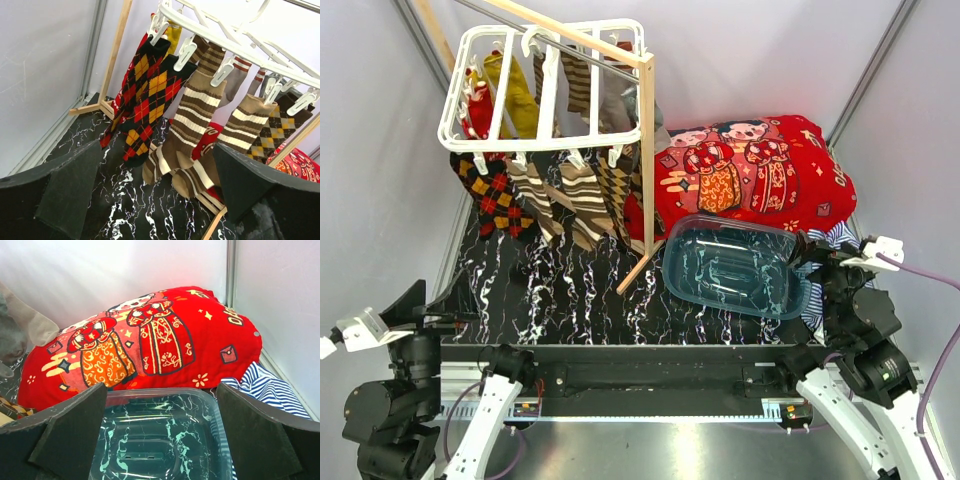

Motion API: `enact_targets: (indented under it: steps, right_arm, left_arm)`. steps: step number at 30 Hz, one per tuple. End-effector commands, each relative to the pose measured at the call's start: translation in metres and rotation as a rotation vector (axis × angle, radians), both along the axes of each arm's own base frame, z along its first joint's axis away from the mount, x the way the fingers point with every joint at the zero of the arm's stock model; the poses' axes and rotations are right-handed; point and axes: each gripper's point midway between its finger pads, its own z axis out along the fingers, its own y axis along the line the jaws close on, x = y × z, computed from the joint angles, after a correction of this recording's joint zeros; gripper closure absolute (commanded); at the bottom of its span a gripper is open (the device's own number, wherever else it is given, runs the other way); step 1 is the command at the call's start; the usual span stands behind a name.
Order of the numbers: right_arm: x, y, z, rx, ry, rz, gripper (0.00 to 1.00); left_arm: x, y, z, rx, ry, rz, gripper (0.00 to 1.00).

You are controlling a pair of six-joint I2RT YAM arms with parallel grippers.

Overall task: Clip the socks to the hanger
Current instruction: Reset both arms

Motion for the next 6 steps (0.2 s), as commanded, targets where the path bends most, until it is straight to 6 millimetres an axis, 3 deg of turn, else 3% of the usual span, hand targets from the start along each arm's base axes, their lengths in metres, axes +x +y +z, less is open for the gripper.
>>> enact_targets:
  steps: [1, 6]
  right_arm:
    - [-0.0015, -0.0055, 0.0103, 0.002, -0.046, -0.024, 0.00]
    - [-0.0027, -0.0055, 0.0115, -0.005, -0.052, -0.019, 0.00]
  left_arm:
    - [-0.0042, -0.0002, 0.0097, -0.002, -0.039, -0.008, 0.01]
    - [-0.0051, 0.0020, 0.0113, -0.004, -0.042, 0.003, 0.01]
